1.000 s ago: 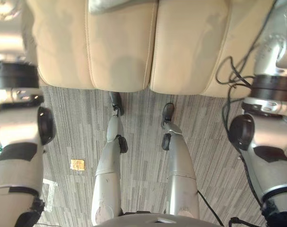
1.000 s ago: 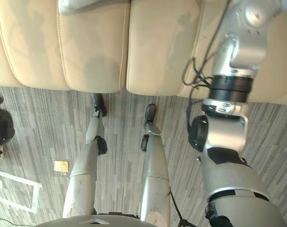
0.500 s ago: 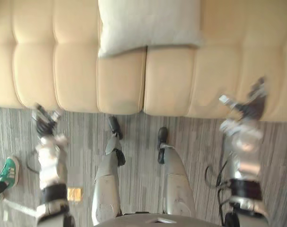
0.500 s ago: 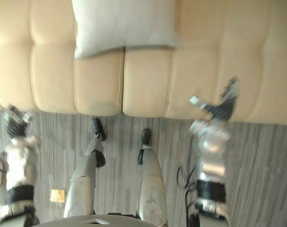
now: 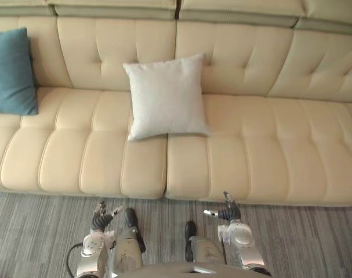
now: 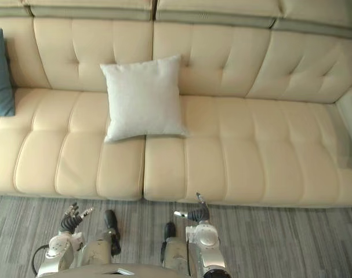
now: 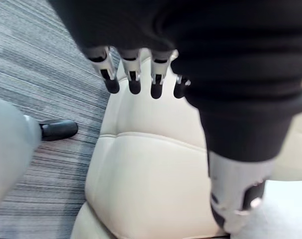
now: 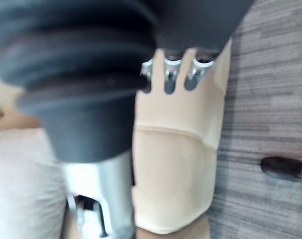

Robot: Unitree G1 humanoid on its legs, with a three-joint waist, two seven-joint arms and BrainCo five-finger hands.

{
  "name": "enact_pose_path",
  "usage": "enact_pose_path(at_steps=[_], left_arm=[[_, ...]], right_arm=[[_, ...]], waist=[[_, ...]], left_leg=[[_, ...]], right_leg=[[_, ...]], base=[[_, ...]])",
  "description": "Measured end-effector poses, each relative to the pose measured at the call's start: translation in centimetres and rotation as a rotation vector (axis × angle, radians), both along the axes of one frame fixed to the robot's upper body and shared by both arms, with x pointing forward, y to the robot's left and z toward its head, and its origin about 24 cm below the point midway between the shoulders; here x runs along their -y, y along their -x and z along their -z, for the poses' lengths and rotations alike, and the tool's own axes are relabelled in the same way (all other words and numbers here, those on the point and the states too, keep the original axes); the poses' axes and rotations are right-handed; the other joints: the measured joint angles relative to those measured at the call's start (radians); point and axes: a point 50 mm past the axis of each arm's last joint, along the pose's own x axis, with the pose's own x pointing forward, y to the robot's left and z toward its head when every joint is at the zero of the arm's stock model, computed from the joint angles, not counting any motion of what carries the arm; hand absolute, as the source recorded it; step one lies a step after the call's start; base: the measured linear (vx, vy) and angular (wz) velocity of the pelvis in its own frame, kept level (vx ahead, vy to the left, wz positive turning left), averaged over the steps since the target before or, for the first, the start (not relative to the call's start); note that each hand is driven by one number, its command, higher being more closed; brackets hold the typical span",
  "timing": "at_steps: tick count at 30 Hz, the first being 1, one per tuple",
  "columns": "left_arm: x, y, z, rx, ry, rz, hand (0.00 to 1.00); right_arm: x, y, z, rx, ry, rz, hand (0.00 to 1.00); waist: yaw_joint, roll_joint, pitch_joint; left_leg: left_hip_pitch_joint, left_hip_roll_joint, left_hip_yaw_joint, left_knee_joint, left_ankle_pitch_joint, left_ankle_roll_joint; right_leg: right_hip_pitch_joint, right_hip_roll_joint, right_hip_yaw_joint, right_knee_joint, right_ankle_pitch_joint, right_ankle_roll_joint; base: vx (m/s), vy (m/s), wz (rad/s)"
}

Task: Pick up cushions and gather them together orderly.

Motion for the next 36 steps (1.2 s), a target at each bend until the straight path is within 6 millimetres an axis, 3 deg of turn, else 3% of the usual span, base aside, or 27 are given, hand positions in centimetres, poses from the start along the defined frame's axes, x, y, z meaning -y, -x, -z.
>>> enact_pose_path(at_steps=[5, 8, 9, 10, 11, 12, 13, 14, 15, 16, 17, 18, 19, 21, 22, 23, 24, 25, 26, 28, 29, 31, 33, 36], left_arm=[[-0.2, 1.2, 1.0, -0.082, -0.006, 0.004, 0.0], [-0.9, 1.1, 1.0, -0.09, -0.02, -0.022, 0.0], [-1.0, 1.4, 1.1, -0.099, -0.02, -0.045, 0.0], [-1.2, 1.5, 1.2, -0.102, -0.02, -0.065, 0.0], [-1.4, 1.6, 1.1, -0.103, -0.026, -0.069, 0.0], [-2.3, 2.1, 1.1, -0.116, -0.047, -0.094, 0.0], [-2.7, 2.6, 1.2, -0.129, -0.054, -0.115, 0.0], [-3.2, 3.3, 1.2, -0.148, -0.067, -0.134, 0.0], [-3.6, 3.7, 1.4, -0.165, -0.068, -0.152, 0.0], [-2.8, 3.7, 1.7, -0.182, -0.043, -0.154, 0.0], [-2.0, 3.9, 2.0, -0.196, -0.02, -0.156, 0.0], [-1.6, 4.3, 2.2, -0.204, -0.003, -0.173, 0.0], [-1.8, 4.3, 2.2, -0.213, -0.011, -0.176, 0.0], [-1.7, 3.1, 2.1, -0.198, -0.011, -0.167, 0.0], [-0.8, 2.5, 2.1, -0.188, 0.004, -0.137, 0.0], [-0.1, 2.7, 2.3, -0.197, 0.015, -0.118, 0.0], [0.3, 2.8, 2.4, -0.202, 0.019, -0.108, 0.0], [0.8, 2.4, 2.3, -0.195, 0.021, -0.072, 0.0], [0.8, 2.1, 2.2, -0.184, 0.019, -0.073, 0.0], [0.9, 2.2, 2.3, -0.186, 0.022, -0.075, 0.0], [1.1, 2.7, 2.4, -0.198, 0.024, -0.085, 0.0], [1.1, 3.0, 2.5, -0.206, 0.026, -0.097, 0.0], [0.7, 3.0, 2.5, -0.205, 0.016, -0.099, 0.0], [0.6, 2.9, 2.5, -0.213, 0.01, -0.092, 0.0]], right_arm=[[0.1, 1.3, 1.5, -0.093, -0.022, 0.044, 0.0], [-0.3, 2.2, 2.3, -0.147, -0.032, 0.035, 0.0], [0.0, 2.5, 2.6, -0.172, -0.027, 0.04, 0.0], [-0.4, 2.3, 2.8, -0.179, -0.037, 0.034, 0.0], [-0.5, 2.7, 2.9, -0.191, -0.041, 0.037, 0.0], [-0.9, 3.6, 3.4, -0.223, -0.056, 0.042, 0.0], [-1.0, 4.1, 3.8, -0.247, -0.061, 0.042, 0.0], [-1.1, 4.5, 4.1, -0.27, -0.063, 0.043, 0.0], [-0.8, 4.3, 4.1, -0.271, -0.055, 0.044, 0.0], [-0.4, 4.0, 3.9, -0.263, -0.044, 0.043, 0.0], [0.3, 4.1, 3.8, -0.264, -0.025, 0.048, 0.0], [1.2, 3.1, 3.4, -0.241, 0.006, 0.044, 0.0], [1.1, 2.0, 3.0, -0.214, 0.01, 0.038, 0.0], [1.0, 0.9, 2.7, -0.198, 0.011, 0.03, 0.0], [1.4, 0.3, 2.3, -0.177, 0.027, 0.032, 0.0], [1.6, 0.4, 2.3, -0.18, 0.033, 0.035, 0.0], [1.6, 0.4, 2.3, -0.179, 0.035, 0.036, 0.0], [1.8, 1.2, 2.5, -0.195, 0.033, 0.051, 0.0], [1.8, 1.3, 2.6, -0.196, 0.029, 0.063, 0.0], [2.5, 1.7, 2.6, -0.201, 0.035, 0.089, 0.0], [2.7, 2.7, 2.9, -0.223, 0.031, 0.111, 0.0], [2.3, 3.1, 3.2, -0.238, 0.02, 0.114, 0.0], [1.5, 4.3, 3.8, -0.27, -0.014, 0.129, 0.0], [1.2, 4.9, 4.0, -0.277, -0.055, 0.181, 0.0]], waist=[[0.0, -0.013, -0.004], [0.0, -0.038, -0.002], [0.015, -0.009, -0.007], [0.005, -0.004, -0.007], [0.006, 0.0, -0.007], [0.009, -0.008, -0.017], [0.01, -0.019, -0.032], [0.015, -0.041, -0.049], [0.028, -0.048, -0.062], [0.039, -0.047, -0.085], [0.05, -0.026, -0.089], [0.068, 0.002, -0.083], [0.06, -0.015, -0.086], [0.061, -0.001, -0.064], [0.055, 0.059, -0.028], [0.051, 0.088, -0.028], [0.048, 0.094, -0.031], [0.043, 0.079, -0.031], [0.044, 0.077, -0.03], [0.04, 0.072, -0.03], [0.041, 0.073, -0.03], [0.044, 0.069, -0.029], [0.024, 0.031, -0.031], [0.002, 0.009, -0.045]], left_leg=[[0.059, -0.016, 0.045, -0.03, -0.001, 0.0], [0.067, -0.056, -0.007, 0.025, -0.058, -0.001], [0.066, -0.038, -0.032, 0.029, -0.056, 0.07], [0.067, -0.023, -0.044, 0.037, -0.055, 0.075], [0.067, -0.016, -0.051, 0.046, -0.055, 0.075], [0.074, -0.01, -0.07, 0.044, -0.045, 0.073], [0.073, -0.01, -0.077, 0.036, -0.035, 0.067], [0.07, -0.018, -0.078, 0.02, -0.021, 0.054], [0.057, -0.03, -0.082, -0.006, -0.007, 0.037], [0.038, -0.03, -0.101, -0.019, -0.01, 0.023], [0.019, -0.033, -0.102, -0.001, -0.017, 0.012], [0.004, -0.039, -0.098, -0.013, 0.024, 0.055], [-0.032, -0.052, -0.088, -0.012, 0.045, 0.055], [-0.056, -0.045, -0.073, -0.012, 0.067, 0.05], [-0.037, -0.016, -0.076, -0.033, 0.087, 0.028], [-0.025, 0.0, -0.076, -0.045, 0.089, 0.016], [-0.026, 0.005, -0.077, -0.046, 0.082, 0.006], [-0.056, 0.005, -0.093, 0.003, 0.013, -0.049], [-0.087, -0.001, -0.109, 0.106, -0.013, -0.017], [-0.087, -0.026, -0.15, 0.289, -0.079, 0.004], [-0.03, -0.043, -0.191, 0.341, -0.208, -0.01], [0.01, -0.053, -0.246, 0.321, -0.289, -0.016], [0.055, -0.079, -0.21, 0.262, -0.299, -0.015], [0.061, -0.083, -0.146, 0.25, -0.312, 0.003]], right_leg=[[0.027, -0.003, 0.065, -0.051, 0.049, 0.006], [0.045, -0.02, 0.082, -0.055, 0.06, -0.019], [0.039, -0.018, 0.028, 0.011, 0.018, -0.126], [-0.015, -0.037, -0.036, 0.258, -0.042, -0.113], [-0.027, -0.045, -0.053, 0.366, -0.062, -0.104], [-0.019, -0.072, -0.08, 0.574, -0.092, -0.081], [-0.003, -0.083, -0.084, 0.621, -0.092, -0.069], [0.03, -0.103, -0.092, 0.616, -0.048, -0.047], [0.045, -0.096, -0.1, 0.535, -0.049, 0.015], [0.054, -0.078, -0.107, 0.447, -0.052, 0.018], [0.082, -0.06, -0.113, 0.337, -0.054, 0.019], [0.113, -0.038, -0.125, 0.258, -0.109, 0.004], [0.13, -0.043, -0.129, 0.159, -0.143, -0.001], [0.154, -0.03, -0.123, 0.044, -0.159, 0.02], [0.177, 0.007, -0.126, 0.0, -0.122, 0.009], [0.177, 0.027, -0.124, 0.005, -0.109, 0.007], [0.171, 0.03, -0.124, 0.01, -0.105, 0.001], [0.136, 0.007, -0.116, 0.029, -0.107, -0.02], [0.109, -0.004, -0.101, 0.046, -0.101, -0.026], [0.086, -0.021, -0.059, 0.054, -0.089, -0.022], [0.07, -0.008, 0.002, 0.054, -0.076, -0.014], [0.044, 0.015, 0.068, 0.056, -0.062, -0.011], [0.04, 0.017, 0.152, 0.008, -0.018, -0.004], [0.022, 0.016, 0.217, -0.057, 0.047, -0.008]], base=[[-0.03, 0.045, -0.34], [-0.04, 0.069, -0.3], [-0.09, 0.078, -0.35], [-0.09, 0.053, -0.19], [-0.09, 0.0, 0.27], [-0.07, -0.045, 0.28], [-0.11, -0.094, 0.24], [-0.17, -0.111, 0.02], [-0.13, -0.083, -0.16], [-0.08, -0.014, -0.33], [0.02, 0.05, -0.61], [-0.02, 0.024, -0.52], [-0.06, -0.021, -0.45], [-0.21, -0.075, -0.22], [-0.37, -0.074, -0.22], [-0.37, -0.064, -0.12], [-0.26, -0.025, -0.15], [-0.22, 0.013, -0.25], [-0.17, 0.027, -0.34], [-0.16, 0.064, -0.67], [-0.15, 0.101, -1.05], [-0.09, 0.139, -1.21], [-0.07, 0.107, -1.09], [-0.01, 0.101, -0.8]])
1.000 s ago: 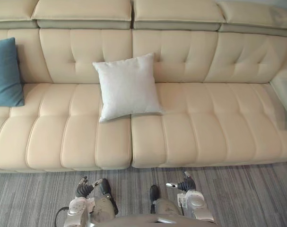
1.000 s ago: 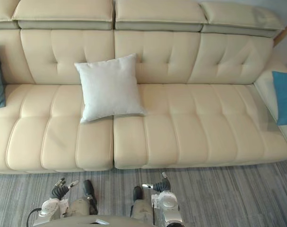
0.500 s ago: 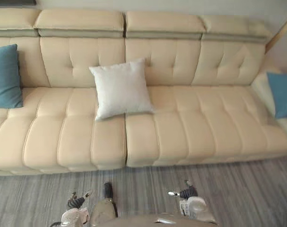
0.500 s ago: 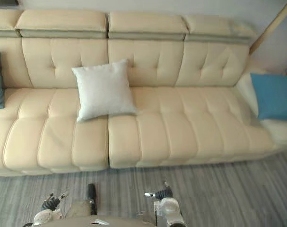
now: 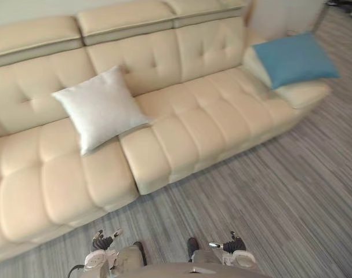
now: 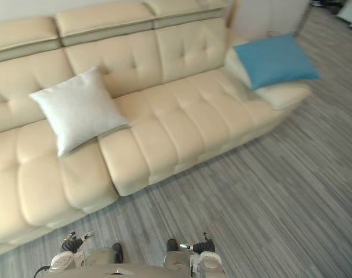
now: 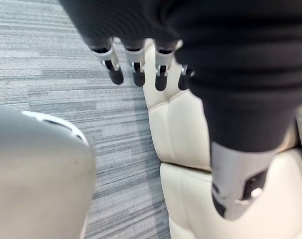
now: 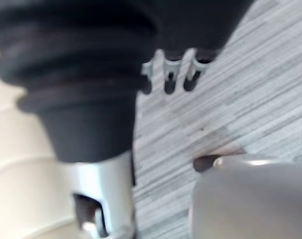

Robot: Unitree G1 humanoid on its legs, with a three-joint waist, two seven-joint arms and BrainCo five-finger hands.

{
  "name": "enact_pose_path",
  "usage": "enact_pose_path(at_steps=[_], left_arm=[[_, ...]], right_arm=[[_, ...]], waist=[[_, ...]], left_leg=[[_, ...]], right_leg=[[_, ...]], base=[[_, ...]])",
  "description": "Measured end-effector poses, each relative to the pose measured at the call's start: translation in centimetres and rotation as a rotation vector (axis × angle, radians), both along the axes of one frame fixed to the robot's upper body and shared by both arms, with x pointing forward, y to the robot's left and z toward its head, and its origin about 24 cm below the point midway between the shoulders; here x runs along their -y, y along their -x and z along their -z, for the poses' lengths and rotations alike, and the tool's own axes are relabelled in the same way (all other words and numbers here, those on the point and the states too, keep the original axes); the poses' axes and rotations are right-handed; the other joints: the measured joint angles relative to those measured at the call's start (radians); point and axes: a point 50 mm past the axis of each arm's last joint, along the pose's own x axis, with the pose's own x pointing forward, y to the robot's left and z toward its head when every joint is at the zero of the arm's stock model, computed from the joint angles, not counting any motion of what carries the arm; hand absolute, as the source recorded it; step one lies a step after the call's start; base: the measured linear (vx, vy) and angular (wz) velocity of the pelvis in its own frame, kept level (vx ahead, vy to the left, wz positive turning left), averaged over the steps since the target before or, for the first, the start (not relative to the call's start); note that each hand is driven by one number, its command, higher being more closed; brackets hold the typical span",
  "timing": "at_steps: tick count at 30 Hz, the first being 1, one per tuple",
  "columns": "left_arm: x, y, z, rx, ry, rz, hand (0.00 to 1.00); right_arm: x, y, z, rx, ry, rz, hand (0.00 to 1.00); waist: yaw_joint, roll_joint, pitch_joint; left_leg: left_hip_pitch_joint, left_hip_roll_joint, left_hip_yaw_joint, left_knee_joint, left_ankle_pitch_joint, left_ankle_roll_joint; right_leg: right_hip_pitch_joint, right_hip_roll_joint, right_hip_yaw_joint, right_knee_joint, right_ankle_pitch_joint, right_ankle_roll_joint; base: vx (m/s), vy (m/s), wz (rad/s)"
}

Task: Pick up cushions and gather them together orderly.

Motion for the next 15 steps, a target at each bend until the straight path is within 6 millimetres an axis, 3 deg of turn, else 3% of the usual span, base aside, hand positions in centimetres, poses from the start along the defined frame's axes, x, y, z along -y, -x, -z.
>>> enact_pose_path(at_steps=[4, 6, 7, 8, 9, 10, 12, 15], left_arm=[[0.2, -0.4, 0.0, -0.008, -0.004, 0.032, 0.0], [0.3, -0.6, 0.0, -0.006, 0.0, 0.035, 0.0], [0.4, -0.7, 0.0, -0.004, 0.001, 0.035, 0.0], [0.3, -0.7, 0.0, -0.004, 0.0, 0.038, 0.0], [0.3, -0.7, 0.0, -0.004, 0.0, 0.039, 0.0], [0.4, -0.6, 0.1, -0.009, 0.005, 0.041, 0.0], [0.1, -0.2, 0.1, -0.02, -0.002, 0.039, 0.0], [0.1, 0.3, 0.3, -0.042, -0.005, 0.048, 0.0]], right_arm=[[-0.4, -0.6, -0.1, 0.02, -0.035, 0.034, 0.0], [-0.5, -2.4, -0.6, 0.062, -0.035, 0.019, 0.0], [-0.6, -2.7, -0.7, 0.064, -0.035, 0.013, 0.0], [-0.7, -2.7, -0.6, 0.051, -0.038, 0.008, 0.0], [-0.5, -2.6, -0.5, 0.046, -0.035, 0.008, 0.0], [0.0, -2.5, -0.5, 0.036, -0.021, 0.009, 0.0], [0.3, -2.3, -0.5, 0.032, -0.011, 0.009, 0.0], [1.0, -2.0, -0.5, 0.024, 0.004, 0.018, 0.0]], waist=[[-0.001, 0.001, -0.001], [0.004, 0.035, 0.015], [0.004, 0.042, 0.019], [0.004, 0.045, 0.022], [0.007, 0.048, 0.023], [0.003, 0.072, 0.035], [-0.002, 0.077, 0.036], [-0.001, 0.089, 0.03]], left_leg=[[0.019, 0.017, 0.113, -0.013, -0.01, 0.001], [0.03, 0.055, 0.209, -0.023, 0.013, 0.031], [0.035, 0.068, 0.245, -0.031, 0.018, 0.036], [0.06, 0.071, 0.315, -0.045, 0.02, 0.037], [0.073, 0.071, 0.341, -0.05, 0.02, 0.036], [0.114, 0.08, 0.387, -0.059, 0.023, 0.03], [0.151, 0.073, 0.391, -0.076, 0.018, 0.009], [0.2, 0.101, 0.348, -0.094, -0.013, -0.049]], right_leg=[[-0.044, 0.029, 0.053, -0.028, 0.09, 0.006], [-0.086, 0.067, -0.033, -0.072, 0.198, -0.049], [-0.093, 0.065, -0.106, -0.081, 0.206, -0.07], [-0.11, 0.036, -0.35, -0.033, 0.119, -0.136], [-0.111, 0.021, -0.441, -0.014, 0.086, -0.15], [-0.098, -0.04, -0.633, 0.046, 0.041, -0.16], [-0.083, -0.038, -0.661, 0.07, 0.034, -0.142], [-0.092, 0.036, -0.56, 0.085, -0.014, -0.128]], base=[[0.03, 0.048, -1.16], [0.02, 0.012, -1.57], [0.03, -0.061, -1.42], [0.03, -0.08, -1.11], [0.06, -0.097, -1.35], [0.05, -0.062, -0.95], [0.09, -0.138, -0.83], [0.07, -0.168, -0.96]])
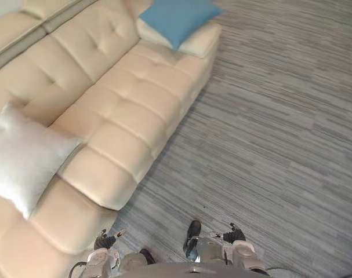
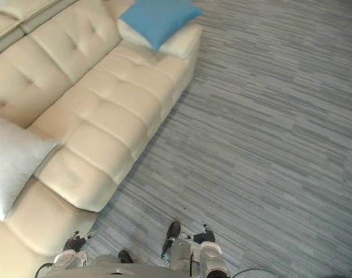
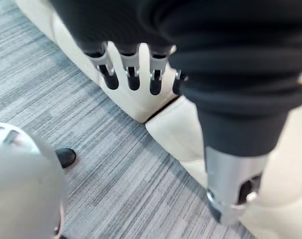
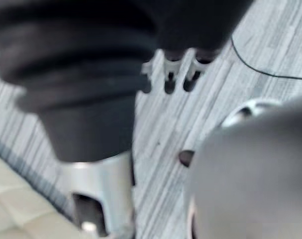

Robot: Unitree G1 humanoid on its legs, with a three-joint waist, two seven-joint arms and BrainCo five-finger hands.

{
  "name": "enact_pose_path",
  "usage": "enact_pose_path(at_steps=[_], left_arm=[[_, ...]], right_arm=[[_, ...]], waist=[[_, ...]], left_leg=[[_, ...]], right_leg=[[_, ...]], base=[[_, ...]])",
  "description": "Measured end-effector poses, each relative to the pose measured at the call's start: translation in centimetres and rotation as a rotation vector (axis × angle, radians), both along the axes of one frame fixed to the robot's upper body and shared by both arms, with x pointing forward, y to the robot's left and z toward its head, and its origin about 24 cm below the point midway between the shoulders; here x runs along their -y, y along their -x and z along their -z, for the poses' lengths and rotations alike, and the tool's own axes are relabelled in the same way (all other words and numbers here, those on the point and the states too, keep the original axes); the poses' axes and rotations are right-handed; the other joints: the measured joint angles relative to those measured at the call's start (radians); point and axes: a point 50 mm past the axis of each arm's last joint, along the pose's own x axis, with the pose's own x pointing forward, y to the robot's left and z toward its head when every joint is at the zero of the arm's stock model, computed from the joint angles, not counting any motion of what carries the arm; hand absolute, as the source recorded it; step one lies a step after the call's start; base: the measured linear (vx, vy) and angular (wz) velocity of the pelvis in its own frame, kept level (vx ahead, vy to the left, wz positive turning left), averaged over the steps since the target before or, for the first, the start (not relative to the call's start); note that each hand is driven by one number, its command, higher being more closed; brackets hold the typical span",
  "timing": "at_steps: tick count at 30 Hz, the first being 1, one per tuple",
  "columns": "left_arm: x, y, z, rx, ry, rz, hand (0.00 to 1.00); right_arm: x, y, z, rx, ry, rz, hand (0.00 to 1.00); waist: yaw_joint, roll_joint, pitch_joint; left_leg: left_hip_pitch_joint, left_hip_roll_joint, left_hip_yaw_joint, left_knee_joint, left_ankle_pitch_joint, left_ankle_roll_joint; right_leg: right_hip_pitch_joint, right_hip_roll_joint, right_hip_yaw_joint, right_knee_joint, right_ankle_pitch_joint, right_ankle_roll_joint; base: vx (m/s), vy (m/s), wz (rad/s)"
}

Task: Pick up cushions and gather them together orderly.

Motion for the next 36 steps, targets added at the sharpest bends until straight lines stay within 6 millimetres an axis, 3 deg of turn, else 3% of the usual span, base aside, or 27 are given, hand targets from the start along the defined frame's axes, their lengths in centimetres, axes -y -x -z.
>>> enact_pose_path(at_steps=[2, 4, 5, 7, 8, 9, 11, 13, 15, 16, 18, 19, 20, 21, 22, 23, 24, 26, 28, 30, 31, 32, 33, 34, 35, 36], left_arm=[[0.1, -0.1, 0.0, -0.001, 0.002, 0.006, 0.0], [0.7, -0.4, -0.1, 0.022, 0.024, -0.016, 0.0], [1.0, -0.9, -0.3, 0.049, 0.029, -0.019, 0.0], [1.2, -1.2, -0.4, 0.063, 0.035, -0.018, 0.0], [1.3, -1.4, -0.6, 0.077, 0.037, -0.02, 0.0], [1.3, -1.5, -0.7, 0.084, 0.036, -0.019, 0.0], [1.5, -1.9, -0.9, 0.109, 0.042, -0.026, 0.0], [1.7, -2.5, -1.2, 0.137, 0.045, -0.032, 0.0], [1.7, -2.4, -1.2, 0.135, 0.042, -0.034, 0.0], [1.6, -2.3, -1.1, 0.128, 0.04, -0.045, 0.0], [1.2, -2.0, -1.1, 0.124, 0.035, -0.06, 0.0], [0.6, -1.8, -1.1, 0.12, 0.021, -0.069, 0.0], [-0.2, -1.6, -1.1, 0.11, -0.001, -0.056, 0.0], [-0.4, -1.6, -1.1, 0.104, -0.01, -0.048, 0.0], [-0.7, -1.3, -1.0, 0.088, -0.019, -0.035, 0.0], [-0.7, -1.2, -0.9, 0.074, -0.027, -0.016, 0.0], [-0.6, -1.3, -0.9, 0.073, -0.027, -0.014, 0.0], [-0.1, -1.1, -0.8, 0.063, -0.025, 0.015, 0.0], [0.5, -1.5, -0.8, 0.07, -0.014, 0.023, 0.0], [1.3, -2.0, -0.8, 0.072, 0.002, 0.038, 0.0], [1.5, -2.0, -0.8, 0.069, 0.005, 0.047, 0.0], [1.8, -2.4, -0.8, 0.069, 0.006, 0.061, 0.0], [1.8, -2.4, -0.8, 0.071, 0.006, 0.062, 0.0], [1.8, -2.4, -0.8, 0.071, 0.005, 0.061, 0.0], [1.8, -2.6, -0.8, 0.07, 0.005, 0.059, 0.0], [2.0, -2.6, -0.7, 0.067, 0.013, 0.062, 0.0]], right_arm=[[0.0, 0.4, 0.1, -0.008, -0.002, 0.007, 0.0], [0.1, 0.8, 0.1, -0.008, 0.012, 0.023, 0.0], [0.3, 0.3, -0.2, 0.011, 0.029, 0.024, 0.0], [0.0, 0.0, -0.4, 0.029, 0.024, 0.024, 0.0], [-0.6, -0.2, -0.3, 0.031, 0.012, 0.021, 0.0], [-0.6, -0.2, -0.3, 0.031, 0.012, 0.016, 0.0], [-1.1, -0.7, -0.6, 0.048, 0.011, -0.007, 0.0], [-1.0, -1.3, -0.9, 0.072, 0.016, -0.001, 0.0], [-0.8, -1.3, -0.9, 0.069, 0.018, 0.011, 0.0], [-0.8, -1.3, -0.9, 0.066, 0.021, 0.024, 0.0], [-0.8, -0.5, -0.6, 0.05, 0.008, 0.055, 0.0], [-1.1, 0.7, 0.0, 0.014, -0.004, 0.067, 0.0], [-1.8, 1.0, 0.4, -0.005, -0.025, 0.067, 0.0], [-2.0, 1.1, 0.4, -0.009, -0.031, 0.068, 0.0], [-2.0, 1.1, 0.4, -0.002, -0.031, 0.067, 0.0], [-1.8, 1.0, 0.3, 0.003, -0.024, 0.066, 0.0], [-1.8, 1.0, 0.3, 0.003, -0.023, 0.066, 0.0], [-1.6, 0.7, 0.2, 0.013, -0.018, 0.064, 0.0], [-1.5, 0.4, -0.1, 0.03, -0.015, 0.064, 0.0], [-1.3, -0.6, -0.6, 0.069, -0.011, 0.069, 0.0], [-1.1, -0.9, -0.8, 0.081, -0.005, 0.069, 0.0], [-1.1, -1.4, -1.0, 0.094, -0.004, 0.067, 0.0], [-1.1, -1.5, -1.0, 0.097, -0.004, 0.066, 0.0], [-1.2, -1.5, -1.0, 0.098, -0.006, 0.067, 0.0], [-0.9, -1.5, -1.0, 0.098, -0.001, 0.071, 0.0], [-0.9, -1.7, -1.1, 0.107, -0.003, 0.075, 0.0]], waist=[[-0.003, -0.014, 0.002], [0.004, -0.009, 0.011], [0.021, -0.001, 0.029], [0.034, 0.012, 0.031], [0.042, 0.01, 0.034], [0.046, 0.009, 0.034], [0.059, 0.011, 0.04], [0.079, 0.0, 0.051], [0.095, 0.006, 0.05], [0.101, 0.007, 0.047], [0.099, -0.006, 0.03], [0.104, -0.042, 0.01], [0.101, -0.076, 0.002], [0.095, -0.092, 0.0], [0.078, -0.101, -0.001], [0.072, -0.09, 0.005], [0.072, -0.083, 0.012], [0.065, -0.073, 0.016], [0.06, -0.073, 0.016], [0.041, -0.062, 0.027], [0.03, -0.049, 0.036], [0.018, -0.038, 0.047], [0.015, -0.04, 0.05], [0.013, -0.046, 0.056], [0.006, -0.046, 0.062], [0.008, -0.031, 0.065]], left_leg=[[-0.033, 0.06, -0.012, 0.159, -0.015, 0.002], [-0.128, 0.153, -0.1, 0.468, 0.019, 0.061], [-0.203, 0.181, -0.207, 0.665, 0.049, 0.093], [-0.266, 0.146, -0.289, 0.754, -0.006, 0.065], [-0.314, 0.095, -0.325, 0.738, -0.046, 0.059], [-0.332, 0.076, -0.332, 0.715, -0.055, 0.062], [-0.385, 0.022, -0.33, 0.548, -0.063, 0.06], [-0.393, -0.04, -0.349, 0.247, -0.019, 0.049], [-0.372, -0.051, -0.39, 0.041, 0.041, 0.022], [-0.362, -0.052, -0.415, 0.03, 0.1, 0.042], [-0.361, -0.079, -0.428, 0.087, 0.115, 0.079], [-0.354, -0.106, -0.398, 0.118, 0.106, 0.111], [-0.331, -0.14, -0.358, 0.119, 0.07, 0.125], [-0.317, -0.15, -0.346, 0.124, 0.058, 0.128], [-0.289, -0.162, -0.339, 0.143, 0.025, 0.136], [-0.237, -0.172, -0.329, 0.169, -0.026, 0.16], [-0.217, -0.173, -0.325, 0.172, -0.04, 0.162], [-0.113, -0.172, -0.325, 0.151, -0.103, 0.165], [-0.073, -0.171, -0.332, 0.133, -0.127, 0.159], [-0.011, -0.167, -0.346, 0.081, -0.139, 0.163], [0.034, -0.161, -0.356, 0.038, -0.136, 0.158], [0.096, -0.156, -0.388, -0.018, -0.131, 0.148], [0.111, -0.156, -0.396, -0.029, -0.131, 0.147], [0.151, -0.156, -0.43, -0.047, -0.138, 0.124], [0.193, -0.137, -0.493, -0.046, -0.156, 0.092], [0.198, -0.128, -0.513, -0.035, -0.155, 0.089]], right_leg=[[0.002, 0.034, 0.032, 0.014, -0.022, -0.01], [0.028, 0.068, 0.063, 0.03, -0.036, -0.032], [0.054, 0.099, 0.115, 0.057, -0.059, -0.055], [0.066, 0.117, 0.167, 0.079, -0.079, -0.068], [0.079, 0.119, 0.208, 0.078, -0.086, -0.071], [0.082, 0.119, 0.225, 0.074, -0.087, -0.072], [0.107, 0.119, 0.275, 0.015, -0.087, -0.073], [0.141, 0.107, 0.334, -0.07, -0.083, -0.08], [0.15, 0.112, 0.374, -0.09, -0.085, -0.075], [0.152, 0.114, 0.41, -0.064, -0.101, -0.048], [0.136, 0.097, 0.455, 0.002, -0.138, 0.009], [0.097, 0.069, 0.478, 0.119, -0.178, 0.072], [0.018, 0.028, 0.499, 0.336, -0.237, 0.159], [-0.014, 0.015, 0.5, 0.451, -0.245, 0.197], [-0.065, 0.001, 0.494, 0.63, -0.218, 0.261], [-0.098, -0.023, 0.455, 0.815, -0.178, 0.238], [-0.102, -0.034, 0.433, 0.849, -0.181, 0.215], [-0.13, -0.084, 0.283, 0.863, -0.235, 0.117], [-0.179, -0.098, 0.212, 0.793, -0.26, 0.103], [-0.24, -0.089, 0.159, 0.608, -0.251, 0.101], [-0.25, -0.07, 0.145, 0.453, -0.214, 0.096], [-0.252, -0.044, 0.139, 0.215, -0.11, 0.091], [-0.251, -0.041, 0.142, 0.159, -0.076, 0.09], [-0.244, -0.035, 0.167, 0.029, 0.005, 0.091], [-0.22, -0.023, 0.209, 0.03, 0.19, 0.046], [-0.228, -0.017, 0.211, 0.075, 0.183, 0.024]], base=[[0.07, -0.151, -0.86], [0.13, -0.12, -0.89], [0.13, -0.026, -0.99], [0.16, 0.074, -1.06], [0.17, 0.103, -0.95], [0.14, 0.085, -0.91], [0.14, 0.106, -0.8], [0.23, 0.162, -0.96], [0.26, 0.195, -1.13], [0.29, 0.23, -1.07], [0.31, 0.273, -0.86], [0.46, 0.393, -0.85], [0.34, 0.283, -0.65], [0.35, 0.23, -0.32], [0.39, 0.166, -0.2], [0.39, 0.166, -0.21], [0.41, 0.149, -0.27], [0.45, 0.107, -0.15], [0.49, 0.04, 0.1], [0.44, -0.007, 0.3], [0.58, -0.065, 0.56], [0.62, -0.091, 0.58], [0.65, -0.119, 0.77], [0.69, -0.205, 0.9], [0.68, -0.231, 0.91], [0.67, -0.244, 0.6]])
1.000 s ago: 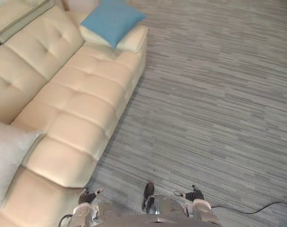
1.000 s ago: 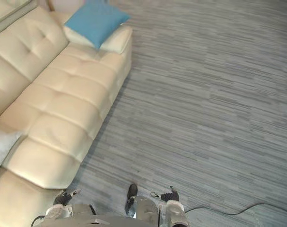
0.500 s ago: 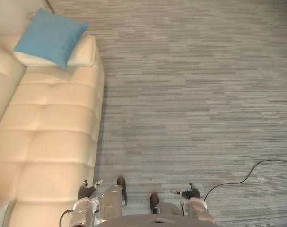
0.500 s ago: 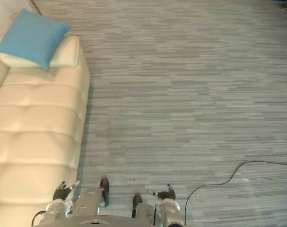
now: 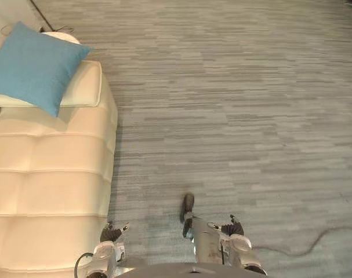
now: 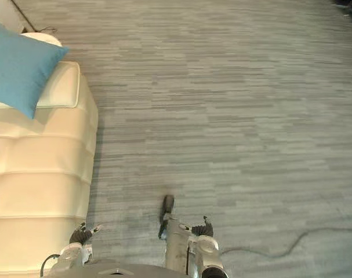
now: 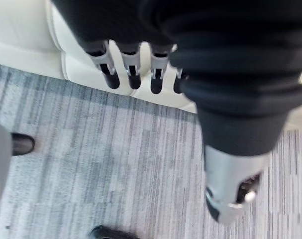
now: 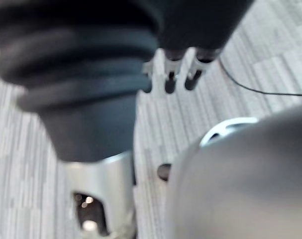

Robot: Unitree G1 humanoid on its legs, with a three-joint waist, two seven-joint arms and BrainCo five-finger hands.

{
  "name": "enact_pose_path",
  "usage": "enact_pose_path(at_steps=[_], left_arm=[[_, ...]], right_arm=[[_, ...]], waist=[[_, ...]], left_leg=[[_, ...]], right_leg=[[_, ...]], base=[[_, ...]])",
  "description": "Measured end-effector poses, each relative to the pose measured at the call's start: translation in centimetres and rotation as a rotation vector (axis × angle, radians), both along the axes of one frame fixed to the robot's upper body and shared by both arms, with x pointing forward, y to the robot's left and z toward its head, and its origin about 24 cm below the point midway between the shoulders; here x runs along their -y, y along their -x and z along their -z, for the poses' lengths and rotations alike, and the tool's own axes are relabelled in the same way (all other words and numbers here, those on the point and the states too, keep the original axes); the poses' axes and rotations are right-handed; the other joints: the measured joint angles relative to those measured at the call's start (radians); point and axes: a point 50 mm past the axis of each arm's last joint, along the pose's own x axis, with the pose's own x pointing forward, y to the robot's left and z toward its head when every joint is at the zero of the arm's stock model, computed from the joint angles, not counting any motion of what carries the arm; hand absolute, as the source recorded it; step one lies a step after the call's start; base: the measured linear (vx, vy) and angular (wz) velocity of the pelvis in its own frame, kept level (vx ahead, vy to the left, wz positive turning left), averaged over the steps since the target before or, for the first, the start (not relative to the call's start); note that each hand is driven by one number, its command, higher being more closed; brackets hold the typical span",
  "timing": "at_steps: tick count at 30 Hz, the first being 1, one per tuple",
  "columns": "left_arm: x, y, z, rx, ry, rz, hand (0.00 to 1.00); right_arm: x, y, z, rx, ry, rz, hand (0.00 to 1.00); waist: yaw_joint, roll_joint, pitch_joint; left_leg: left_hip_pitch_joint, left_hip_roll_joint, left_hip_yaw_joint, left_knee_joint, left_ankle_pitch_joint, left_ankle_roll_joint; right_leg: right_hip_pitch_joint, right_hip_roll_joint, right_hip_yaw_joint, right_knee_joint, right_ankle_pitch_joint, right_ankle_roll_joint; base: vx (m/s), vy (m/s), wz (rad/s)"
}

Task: Pick up cushions and gather them together orderly.

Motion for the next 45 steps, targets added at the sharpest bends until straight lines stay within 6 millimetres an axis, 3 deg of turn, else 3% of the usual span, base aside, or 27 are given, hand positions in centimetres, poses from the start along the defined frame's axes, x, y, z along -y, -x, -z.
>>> enact_pose_path(at_steps=[2, 4, 5, 6, 8, 12, 13, 15, 16, 17, 19, 21, 22, 24, 26, 27, 30, 32, 33, 35, 37, 39, 40, 42, 43, 44, 45], left_arm=[[1.1, 0.1, 0.3, -0.015, 0.032, -0.012, 0.0], [1.0, 0.3, 0.3, -0.012, 0.04, -0.043, 0.0], [0.8, 0.2, 0.2, -0.008, 0.042, -0.058, 0.0], [0.8, -0.1, 0.1, 0.009, 0.041, -0.064, 0.0], [0.2, -0.7, -0.4, 0.042, 0.026, -0.066, 0.0], [0.1, -1.1, -0.8, 0.072, 0.02, -0.067, 0.0], [0.2, -1.3, -0.9, 0.082, 0.02, -0.061, 0.0], [0.4, -1.1, -0.8, 0.079, 0.024, -0.062, 0.0], [0.5, -1.1, -0.8, 0.08, 0.027, -0.064, 0.0], [0.3, -1.1, -0.7, 0.077, 0.022, -0.06, 0.0], [-0.7, -1.1, -0.9, 0.082, -0.003, -0.061, 0.0], [-0.9, -1.0, -0.8, 0.08, -0.006, -0.057, 0.0], [-0.9, -0.7, -0.6, 0.061, -0.007, -0.054, 0.0], [-1.3, -0.3, -0.3, 0.025, -0.028, -0.005, 0.0], [-1.3, 0.0, -0.1, 0.006, -0.03, 0.018, 0.0], [-1.2, 0.3, 0.0, -0.004, -0.027, 0.017, 0.0], [-1.0, 0.5, 0.1, -0.011, -0.019, 0.018, 0.0], [-0.5, 0.4, 0.1, -0.01, -0.008, 0.018, 0.0], [-0.3, 0.0, 0.0, -0.001, -0.004, 0.02, 0.0], [-0.5, 0.1, 0.0, -0.004, -0.007, 0.016, 0.0], [-0.5, 0.4, 0.1, -0.015, -0.012, 0.015, 0.0], [0.5, 0.7, 0.3, -0.016, 0.018, -0.008, 0.0], [0.7, 0.9, 0.4, -0.019, 0.026, -0.024, 0.0], [0.7, 0.9, 0.3, -0.013, 0.034, -0.055, 0.0], [0.5, 0.9, 0.3, -0.011, 0.035, -0.074, 0.0], [0.3, 1.2, 0.3, -0.012, 0.033, -0.089, 0.0], [0.0, 1.2, 0.2, -0.003, 0.027, -0.094, 0.0]], right_arm=[[0.8, -0.8, -0.4, 0.02, 0.009, 0.025, 0.0], [0.8, -0.8, -0.4, 0.018, 0.011, 0.023, 0.0], [0.7, -0.6, -0.3, 0.01, 0.01, 0.018, 0.0], [0.4, -0.5, -0.2, 0.005, 0.01, 0.007, 0.0], [-0.1, -0.4, -0.1, 0.003, -0.008, 0.01, 0.0], [-0.3, -0.5, -0.1, 0.01, -0.018, 0.022, 0.0], [-0.1, -0.2, 0.0, 0.004, -0.017, 0.032, 0.0], [0.1, 0.1, 0.1, -0.001, -0.014, 0.044, 0.0], [0.2, 0.1, 0.1, -0.003, -0.013, 0.044, 0.0], [-0.1, 0.2, 0.2, -0.011, -0.02, 0.042, 0.0], [-0.9, 0.2, 0.6, -0.038, -0.035, 0.018, 0.0], [-0.6, 0.5, 0.7, -0.05, -0.024, 0.013, 0.0], [-0.6, 0.4, 0.6, -0.047, -0.021, 0.008, 0.0], [-1.1, 0.4, 0.7, -0.053, -0.023, -0.021, 0.0], [-1.0, 0.9, 0.9, -0.066, -0.021, -0.017, 0.0], [-1.0, 1.4, 1.1, -0.08, -0.019, -0.023, 0.0], [-1.0, 1.3, 1.0, -0.073, -0.017, -0.03, 0.0], [-0.7, 1.4, 1.0, -0.071, -0.013, -0.019, 0.0], [-0.6, 1.5, 1.0, -0.073, -0.013, -0.012, 0.0], [-0.4, 2.3, 1.2, -0.089, -0.02, 0.012, 0.0], [-0.2, 2.7, 1.3, -0.096, -0.021, 0.027, 0.0], [0.4, 2.7, 1.2, -0.094, -0.008, 0.036, 0.0], [0.6, 2.6, 1.2, -0.091, -0.001, 0.035, 0.0], [0.9, 2.7, 1.1, -0.096, 0.006, 0.035, 0.0], [0.9, 2.7, 1.1, -0.095, 0.007, 0.032, 0.0], [0.7, 2.7, 1.2, -0.097, 0.006, 0.023, 0.0], [0.6, 2.8, 1.2, -0.101, 0.005, 0.016, 0.0]], waist=[[0.006, 0.037, 0.012], [0.005, 0.045, 0.012], [0.002, 0.049, 0.017], [0.013, 0.059, 0.026], [0.037, 0.052, 0.029], [0.061, 0.043, 0.033], [0.067, 0.042, 0.034], [0.073, 0.043, 0.03], [0.086, 0.039, 0.026], [0.092, 0.017, 0.005], [0.089, -0.027, -0.008], [0.1, -0.034, -0.014], [0.093, -0.035, -0.016], [0.072, -0.048, -0.023], [0.064, -0.049, -0.023], [0.061, -0.041, -0.023], [0.039, -0.037, -0.024], [0.03, -0.028, -0.019], [0.027, -0.02, -0.014], [0.019, -0.031, -0.018], [0.017, -0.036, -0.03], [0.037, 0.01, -0.048], [0.037, 0.016, -0.05], [0.036, 0.03, -0.049], [0.043, 0.032, -0.046], [0.05, 0.032, -0.046], [0.05, 0.03, -0.046]], left_leg=[[-0.01, 0.034, -0.036, 0.097, 0.059, -0.048], [-0.068, 0.055, -0.037, 0.293, 0.149, -0.038], [-0.14, 0.08, -0.037, 0.476, 0.257, -0.052], [-0.264, 0.133, -0.005, 0.767, 0.253, -0.059], [-0.393, 0.174, 0.065, 0.925, 0.195, -0.051], [-0.569, 0.165, 0.187, 0.697, 0.125, -0.01], [-0.581, 0.143, 0.229, 0.506, 0.132, -0.014], [-0.568, 0.095, 0.25, 0.177, 0.218, -0.02], [-0.559, 0.077, 0.249, 0.094, 0.354, -0.009], [-0.553, 0.043, 0.251, 0.08, 0.38, 0.039], [-0.565, 0.015, 0.252, 0.15, 0.316, 0.082], [-0.541, 0.014, 0.256, 0.236, 0.221, 0.091], [-0.5, 0.007, 0.259, 0.234, 0.183, 0.094], [-0.43, -0.024, 0.249, 0.208, 0.155, 0.096], [-0.347, -0.046, 0.232, 0.155, 0.152, 0.101], [-0.282, -0.052, 0.215, 0.103, 0.151, 0.102], [-0.227, -0.053, 0.153, 0.056, 0.151, 0.102], [-0.205, -0.043, 0.103, 0.037, 0.144, 0.084], [-0.193, -0.035, 0.073, 0.03, 0.139, 0.071], [-0.168, -0.026, -0.018, 0.036, 0.111, 0.022], [-0.153, -0.017, -0.094, 0.065, 0.065, -0.021], [-0.152, 0.019, -0.12, 0.067, 0.061, -0.041], [-0.17, 0.031, -0.12, 0.111, 0.068, -0.051], [-0.271, 0.053, -0.11, 0.318, 0.078, -0.07], [-0.34, 0.082, -0.079, 0.467, 0.096, -0.1], [-0.385, 0.117, -0.021, 0.571, 0.103, -0.1], [-0.419, 0.158, 0.07, 0.621, 0.111, -0.072]], right_leg=[[-0.021, 0.002, -0.027, 0.181, -0.134, -0.024], [0.023, 0.009, -0.045, 0.221, -0.219, -0.028], [0.081, 0.019, -0.052, 0.205, -0.251, -0.035], [0.173, 0.051, -0.056, 0.156, -0.277, -0.046], [0.285, 0.066, -0.05, 0.087, -0.295, -0.047], [0.466, 0.047, -0.057, -0.053, -0.317, -0.008], [0.514, 0.027, -0.069, -0.082, -0.327, 0.012], [0.569, 0.005, -0.083, -0.112, -0.351, 0.052], [0.594, -0.002, -0.074, -0.122, -0.369, 0.078], [0.607, -0.022, -0.065, -0.139, -0.375, 0.084], [0.621, -0.061, -0.036, -0.14, -0.35, 0.087], [0.601, -0.078, 0.02, 0.002, -0.352, 0.104], [0.554, -0.099, 0.044, 0.173, -0.347, 0.126], [0.429, -0.14, 0.059, 0.492, -0.338, 0.213], [0.362, -0.149, 0.055, 0.621, -0.368, 0.19], [0.314, -0.137, 0.025, 0.634, -0.4, 0.155], [0.236, -0.097, 0.004, 0.479, -0.435, 0.116], [0.21, -0.058, 0.035, 0.328, -0.427, 0.113], [0.196, -0.03, 0.072, 0.227, -0.399, 0.114], [0.194, -0.002, 0.167, 0.012, -0.273, 0.116], [0.208, -0.005, 0.148, 0.06, -0.177, 0.107], [0.198, 0.004, 0.088, 0.133, -0.263, 0.075], [0.206, 0.0, 0.06, 0.149, -0.292, 0.067], [0.246, -0.005, 0.007, 0.142, -0.318, 0.055], [0.282, -0.006, -0.027, 0.135, -0.327, 0.048], [0.324, -0.009, -0.065, 0.128, -0.339, 0.039], [0.383, -0.013, -0.113, 0.095, -0.349, 0.037]], base=[[0.58, -0.235, 0.23], [0.65, -0.244, 0.18], [0.68, -0.211, 0.06], [0.65, -0.183, -0.1], [0.53, -0.081, -0.17], [0.45, 0.044, 0.11], [0.55, 0.17, 0.35], [0.53, 0.214, 0.25], [0.52, 0.233, 0.0], [0.53, 0.223, 0.05], [0.53, 0.23, 0.19], [0.49, 0.254, 0.01], [0.36, 0.189, -0.09], [0.44, 0.166, 0.18], [0.4, 0.072, 0.34], [0.31, 0.027, 0.33], [0.28, -0.058, 0.6], [0.2, -0.109, 0.69], [0.19, -0.164, 0.81], [0.33, -0.307, 1.14], [0.28, -0.346, 1.11], [0.36, -0.36, 0.88], [0.36, -0.306, 0.97], [0.24, -0.2, 0.82], [0.18, -0.152, 0.67], [0.22, -0.154, 0.89], [0.19, -0.089, 0.87]])
